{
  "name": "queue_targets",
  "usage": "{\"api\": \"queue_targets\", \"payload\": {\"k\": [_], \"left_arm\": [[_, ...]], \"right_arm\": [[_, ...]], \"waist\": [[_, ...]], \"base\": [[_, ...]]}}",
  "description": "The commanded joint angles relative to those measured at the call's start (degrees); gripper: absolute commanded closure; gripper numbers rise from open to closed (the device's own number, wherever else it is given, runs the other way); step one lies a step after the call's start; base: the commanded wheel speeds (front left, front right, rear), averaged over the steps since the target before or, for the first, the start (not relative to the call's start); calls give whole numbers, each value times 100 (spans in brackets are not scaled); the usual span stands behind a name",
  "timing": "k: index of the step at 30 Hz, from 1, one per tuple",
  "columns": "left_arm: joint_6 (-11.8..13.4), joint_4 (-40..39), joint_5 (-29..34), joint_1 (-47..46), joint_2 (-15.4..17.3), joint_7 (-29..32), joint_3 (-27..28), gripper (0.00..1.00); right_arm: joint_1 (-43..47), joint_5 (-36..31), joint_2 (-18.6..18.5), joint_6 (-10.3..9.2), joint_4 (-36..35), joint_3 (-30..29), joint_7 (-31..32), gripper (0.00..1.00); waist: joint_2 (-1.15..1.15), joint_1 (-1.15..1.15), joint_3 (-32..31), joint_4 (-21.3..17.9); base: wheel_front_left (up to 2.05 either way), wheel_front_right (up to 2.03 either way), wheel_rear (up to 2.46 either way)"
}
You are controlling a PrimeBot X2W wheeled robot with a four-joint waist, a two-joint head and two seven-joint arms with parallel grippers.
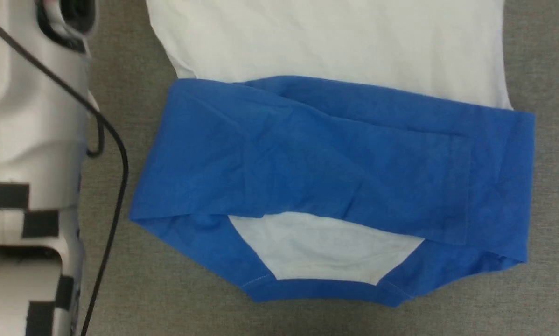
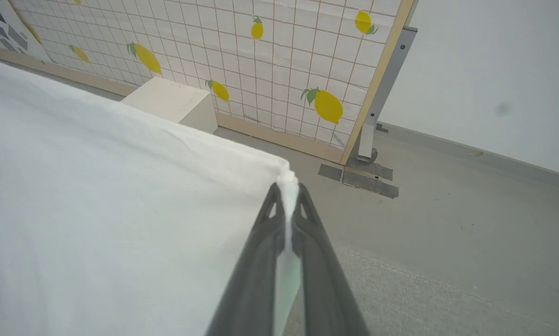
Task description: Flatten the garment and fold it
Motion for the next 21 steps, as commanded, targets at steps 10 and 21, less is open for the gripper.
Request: {"api": "queue_targets", "payload": {"k": [10, 21], "left_arm": [[-248, -964, -159, 2389, 201, -411, -248, 100], [67, -2589, -586, 5356, 184, -442, -324, 100]], "right_arm": [[2261, 1136, -296, -10, -592, 204, -405, 100], [4797, 1432, 1, -10, -1215, -437, -403, 100]], "waist": [[0, 0, -1880, 102], [0, 0, -2922, 140]], "base": [[0, 0, 0], [0, 0, 0]]}}
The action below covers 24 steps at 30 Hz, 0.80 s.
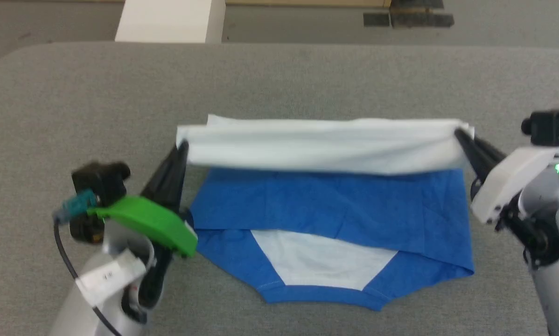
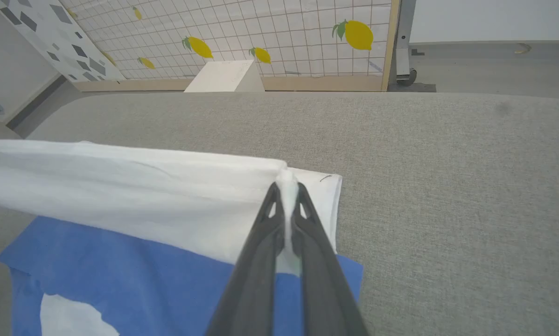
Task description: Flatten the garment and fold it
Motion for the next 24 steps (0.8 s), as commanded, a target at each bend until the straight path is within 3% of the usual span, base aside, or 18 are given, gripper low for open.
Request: {"api": "queue_targets", "payload": {"k": [1, 10, 24], "left_arm": [[34, -55, -64, 242, -6, -56, -18, 100], [90, 111, -128, 1401, -194, -456, -213, 100], [110, 1117, -334, 1726, -330, -430, -318, 100]], "right_arm": [[219, -8, 50, -9, -73, -40, -8, 100], [1496, -77, 295, -9, -355, -224, 118, 100], [2487, -254, 476, -9, -253, -262, 601, 100]], "waist": [[0, 1, -426, 25], [0, 1, -665, -32], [0, 1, -848, -127]], "base": [[0, 0, 0], [0, 0, 0], [0, 0, 0]]}}
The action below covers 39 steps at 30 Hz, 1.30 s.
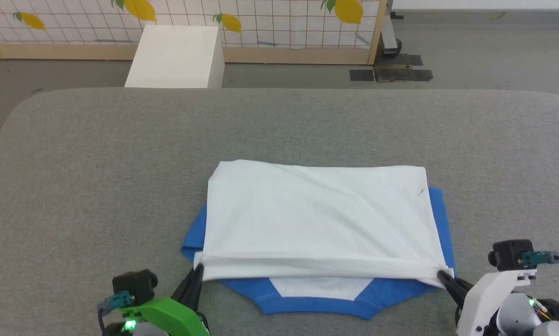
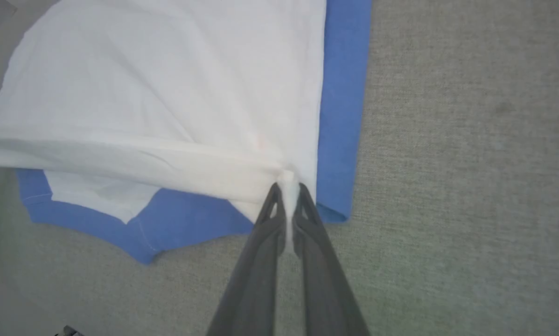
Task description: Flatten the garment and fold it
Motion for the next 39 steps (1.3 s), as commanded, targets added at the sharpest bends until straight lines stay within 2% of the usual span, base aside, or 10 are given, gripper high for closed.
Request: {"api": "queue_targets", "payload": {"k": [1, 8, 9, 10, 11, 12, 25, 31, 35, 39], "left_arm": [[94, 104, -38, 106, -5, 78, 6, 100], [311, 398, -146, 194, -20, 438, -11, 100], [354, 431, -212, 203, -42, 521, 7, 93], [371, 444, -239, 199, -46, 569, 11, 50], [388, 456, -267, 198, -45, 613, 20, 0], [432, 465, -308, 204, -39, 729, 25, 0], [1276, -560, -440, 224, 636, 1675, 554, 0], [1420, -1444, -153, -81, 697, 543, 1138, 0], [1161, -1588, 325, -388, 681, -704, 1214, 0], [1054, -1581, 799, -669, 497, -1190, 1207, 0]], "right_arm": [[79, -54, 30, -9, 45, -1, 52, 100], [195, -142, 45, -9, 165, 51, 284, 100], [208, -166, 47, -9, 188, 65, 360, 100], [212, -175, 46, -9, 179, 66, 390, 100], [212, -181, 46, -9, 157, 64, 399, 57], [219, -174, 41, -9, 126, 67, 433, 0], [306, 596, -513, -9, -1139, -574, 1755, 0], [-214, 712, -780, -9, -1440, -1121, 2311, 0], [-625, 852, -901, -9, -1154, -855, 2381, 0], [-972, 1104, -1118, -9, -720, -360, 2374, 0]], "waist": [[0, 1, -10, -22], [0, 1, -48, -36], [0, 1, -62, -42], [0, 1, -70, -43], [0, 1, -85, -47], [0, 1, -105, -54], [0, 1, -260, -39], [0, 1, 48, 38], [0, 1, 409, 116], [0, 1, 779, 219]], "base": [[0, 0, 0], [0, 0, 0], [0, 0, 0], [0, 0, 0], [0, 0, 0], [0, 0, 0], [0, 0, 0], [0, 0, 0], [0, 0, 0], [0, 0, 0]]}}
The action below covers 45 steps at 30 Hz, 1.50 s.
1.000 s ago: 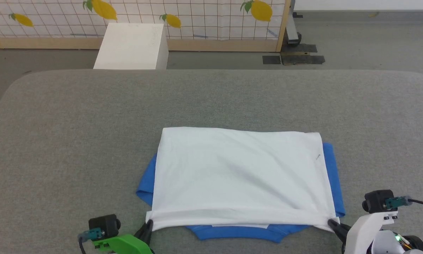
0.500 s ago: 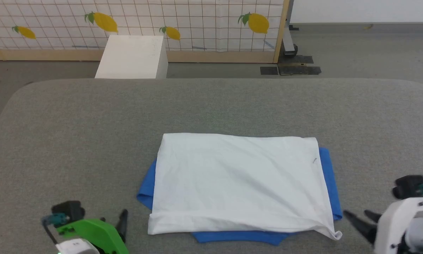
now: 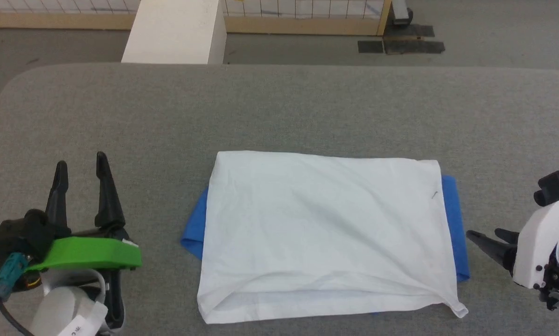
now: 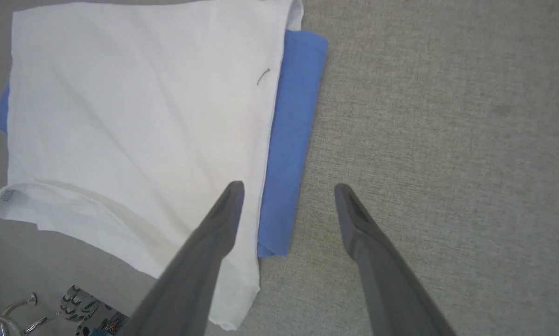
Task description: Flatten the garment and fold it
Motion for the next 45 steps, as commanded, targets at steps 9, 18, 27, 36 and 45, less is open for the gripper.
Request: {"api": "queue_targets", "payload": {"k": [9, 18, 27, 36, 45], "left_arm": [[-291, -166, 730, -225, -700, -76, 387, 0], [-697, 19, 1006, -153, -1121, -77, 752, 0], [-969, 268, 1191, -245, -1339, -77, 903, 0], [-1216, 374, 1329, -190, -1463, -77, 1088, 0], [-1320, 484, 1384, -101, -1501, -77, 1128, 0]], "right_arm": [[-443, 698, -346, -8, 721, 878, -119, 0], [-793, 1201, -306, -8, 857, 1834, -352, 0], [-1190, 1282, -358, -8, 1202, 2528, -657, 39], [-1207, 1323, -778, -8, 1692, 2355, -1212, 100], [-921, 1138, -1449, -8, 2306, 1585, -1236, 100]], "waist": [[0, 0, 763, 323], [0, 0, 802, 302], [0, 0, 795, 311], [0, 0, 621, 241], [0, 0, 464, 173]], "base": [[0, 0, 0], [0, 0, 0], [0, 0, 0], [0, 0, 0], [0, 0, 0]]}}
